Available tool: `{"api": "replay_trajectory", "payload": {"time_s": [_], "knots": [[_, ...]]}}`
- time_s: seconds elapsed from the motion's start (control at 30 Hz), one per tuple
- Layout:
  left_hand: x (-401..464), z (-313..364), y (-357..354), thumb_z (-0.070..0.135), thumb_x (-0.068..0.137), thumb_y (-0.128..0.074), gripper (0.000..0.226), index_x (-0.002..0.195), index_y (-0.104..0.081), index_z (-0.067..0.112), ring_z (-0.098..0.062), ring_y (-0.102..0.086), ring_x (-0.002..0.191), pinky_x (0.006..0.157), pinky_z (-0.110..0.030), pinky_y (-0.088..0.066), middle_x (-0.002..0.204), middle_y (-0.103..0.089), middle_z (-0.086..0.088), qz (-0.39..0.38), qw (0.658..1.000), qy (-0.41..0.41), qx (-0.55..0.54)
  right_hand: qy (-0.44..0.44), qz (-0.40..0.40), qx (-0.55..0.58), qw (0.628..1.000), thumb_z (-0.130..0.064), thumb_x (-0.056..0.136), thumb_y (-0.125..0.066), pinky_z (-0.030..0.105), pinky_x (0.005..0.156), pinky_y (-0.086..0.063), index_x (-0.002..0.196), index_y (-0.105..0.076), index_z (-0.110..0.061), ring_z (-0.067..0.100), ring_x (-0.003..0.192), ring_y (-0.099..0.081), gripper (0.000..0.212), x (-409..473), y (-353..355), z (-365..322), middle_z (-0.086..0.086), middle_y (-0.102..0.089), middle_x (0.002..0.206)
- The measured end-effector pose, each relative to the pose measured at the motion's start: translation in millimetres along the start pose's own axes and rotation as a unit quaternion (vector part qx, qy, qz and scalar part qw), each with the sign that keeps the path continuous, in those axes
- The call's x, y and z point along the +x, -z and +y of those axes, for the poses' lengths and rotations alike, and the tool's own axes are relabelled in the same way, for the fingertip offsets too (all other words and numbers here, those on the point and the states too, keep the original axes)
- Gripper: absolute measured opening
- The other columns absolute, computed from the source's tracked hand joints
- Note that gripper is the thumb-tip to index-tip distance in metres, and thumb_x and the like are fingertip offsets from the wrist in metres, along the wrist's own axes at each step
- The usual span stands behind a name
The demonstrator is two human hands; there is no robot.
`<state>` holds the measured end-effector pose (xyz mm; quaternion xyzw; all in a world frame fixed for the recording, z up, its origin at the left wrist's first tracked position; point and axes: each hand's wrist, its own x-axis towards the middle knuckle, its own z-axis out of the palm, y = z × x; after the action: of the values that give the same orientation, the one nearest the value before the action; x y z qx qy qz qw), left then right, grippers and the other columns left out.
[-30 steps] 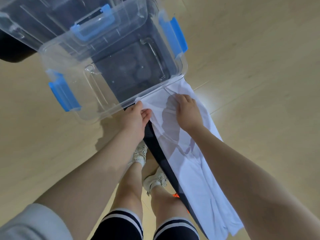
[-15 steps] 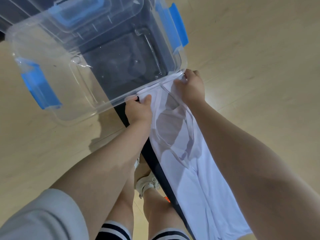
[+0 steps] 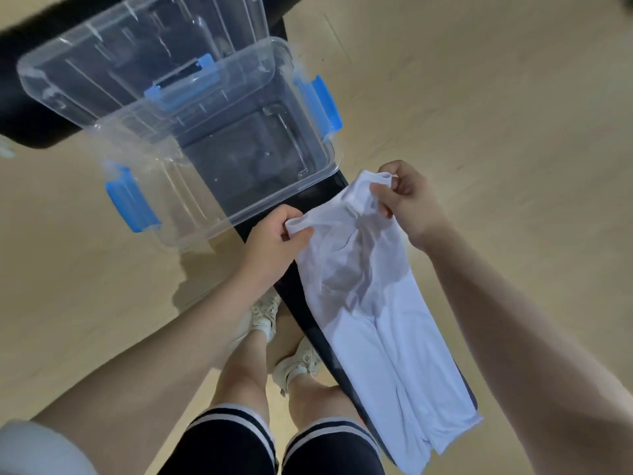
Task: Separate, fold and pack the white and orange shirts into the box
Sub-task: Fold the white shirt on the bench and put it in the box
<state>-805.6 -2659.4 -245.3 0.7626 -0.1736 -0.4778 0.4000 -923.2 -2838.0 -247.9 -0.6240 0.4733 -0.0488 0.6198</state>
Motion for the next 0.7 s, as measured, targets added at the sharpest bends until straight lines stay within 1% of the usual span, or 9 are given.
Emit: {"api": "replay_trajectory", "payload": {"time_s": [0.1,0.2,0.33,0.43,0.5,0.53,0.6,0.63,0.7], "knots": [[-9.2,9.9,17.7,0.018,0.088,-0.058,0.006,0.087,-0.059,0.024,-0.007,-0.048,0.065,0.063,-0.015,-0.039,0.073,-0.056,0.011,0.019,0.998,-0.037,0.040,0.001,-0.014,-0.023,1.000,0.002,0.086,-0.056,0.016,0.052,-0.043,0.095,-0.060,-0.017,0.003,0.048,-0.052,0.021,-9.2,-8.1,-22.1,0.003,-0.054,0.063],[-8.1,15.6,36.2,0.016,0.089,-0.056,0.006,0.086,-0.061,0.020,-0.008,-0.045,0.063,0.054,-0.007,-0.034,0.071,-0.054,0.007,0.069,0.993,-0.063,0.069,0.005,0.009,-0.051,0.999,0.000,0.083,-0.056,0.020,0.059,-0.045,0.085,-0.063,-0.012,0.009,0.059,-0.057,0.014,-3.5,-25.3,-37.9,0.001,-0.061,0.065],[-3.2,18.8,54.3,0.017,0.089,-0.057,0.011,0.094,-0.064,0.012,-0.009,-0.048,0.070,0.057,-0.006,-0.034,0.079,-0.056,0.006,0.125,0.985,-0.076,0.094,0.029,0.019,-0.061,0.998,0.001,0.080,-0.055,0.021,0.058,-0.043,0.075,-0.058,-0.014,0.007,0.055,-0.052,0.017,8.3,-48.8,-55.4,-0.007,-0.058,0.058],[-4.7,13.1,53.8,0.016,0.086,-0.061,0.015,0.097,-0.068,0.009,-0.012,-0.048,0.077,0.062,-0.004,-0.033,0.093,-0.051,0.000,0.132,0.978,-0.091,0.131,0.066,0.029,-0.160,0.985,-0.003,0.081,-0.055,0.028,0.067,-0.046,0.079,-0.061,-0.018,0.014,0.067,-0.057,0.017,5.7,-43.8,-43.4,-0.001,-0.059,0.076],[-11.1,0.2,42.2,0.015,0.085,-0.062,0.016,0.097,-0.070,0.009,-0.013,-0.048,0.078,0.063,-0.005,-0.033,0.094,-0.049,-0.002,0.112,0.979,-0.088,0.146,0.102,0.041,-0.292,0.950,-0.003,0.083,-0.054,0.029,0.074,-0.044,0.093,-0.066,-0.007,0.026,0.083,-0.060,0.016,-5.5,-33.0,-20.6,0.010,-0.061,0.097],[-16.2,-8.4,32.2,0.017,0.085,-0.061,0.016,0.095,-0.071,0.010,-0.014,-0.048,0.077,0.064,-0.012,-0.035,0.093,-0.049,-0.003,0.088,0.980,-0.087,0.153,0.116,0.047,-0.332,0.935,-0.002,0.082,-0.054,0.027,0.074,-0.041,0.096,-0.066,-0.003,0.029,0.088,-0.060,0.018,-13.4,-27.4,-6.6,0.014,-0.060,0.103],[-28.9,-28.7,7.7,0.018,0.086,-0.061,0.014,0.091,-0.071,0.010,-0.016,-0.046,0.070,0.065,-0.024,-0.036,0.088,-0.047,-0.002,0.035,0.983,-0.081,0.159,0.116,0.051,-0.350,0.928,0.001,0.081,-0.054,0.022,0.070,-0.036,0.095,-0.066,-0.002,0.031,0.089,-0.059,0.019,-33.7,-18.0,20.1,0.017,-0.059,0.106],[-36.2,-39.8,-5.7,0.017,0.086,-0.062,0.013,0.089,-0.071,0.009,-0.014,-0.044,0.065,0.063,-0.024,-0.035,0.085,-0.046,-0.001,0.017,0.984,-0.081,0.155,0.114,0.049,-0.353,0.927,0.002,0.080,-0.053,0.021,0.068,-0.034,0.094,-0.066,-0.002,0.031,0.087,-0.059,0.018,-44.1,-13.5,33.5,0.017,-0.058,0.106],[-52.8,-60.0,-33.3,0.014,0.084,-0.063,0.008,0.085,-0.067,0.008,-0.011,-0.043,0.060,0.058,-0.023,-0.033,0.078,-0.044,0.004,0.002,0.985,-0.077,0.153,0.109,0.038,-0.353,0.928,0.004,0.079,-0.052,0.026,0.068,-0.040,0.093,-0.064,-0.002,0.030,0.082,-0.057,0.019,-65.7,-2.0,62.1,0.015,-0.055,0.105]]}}
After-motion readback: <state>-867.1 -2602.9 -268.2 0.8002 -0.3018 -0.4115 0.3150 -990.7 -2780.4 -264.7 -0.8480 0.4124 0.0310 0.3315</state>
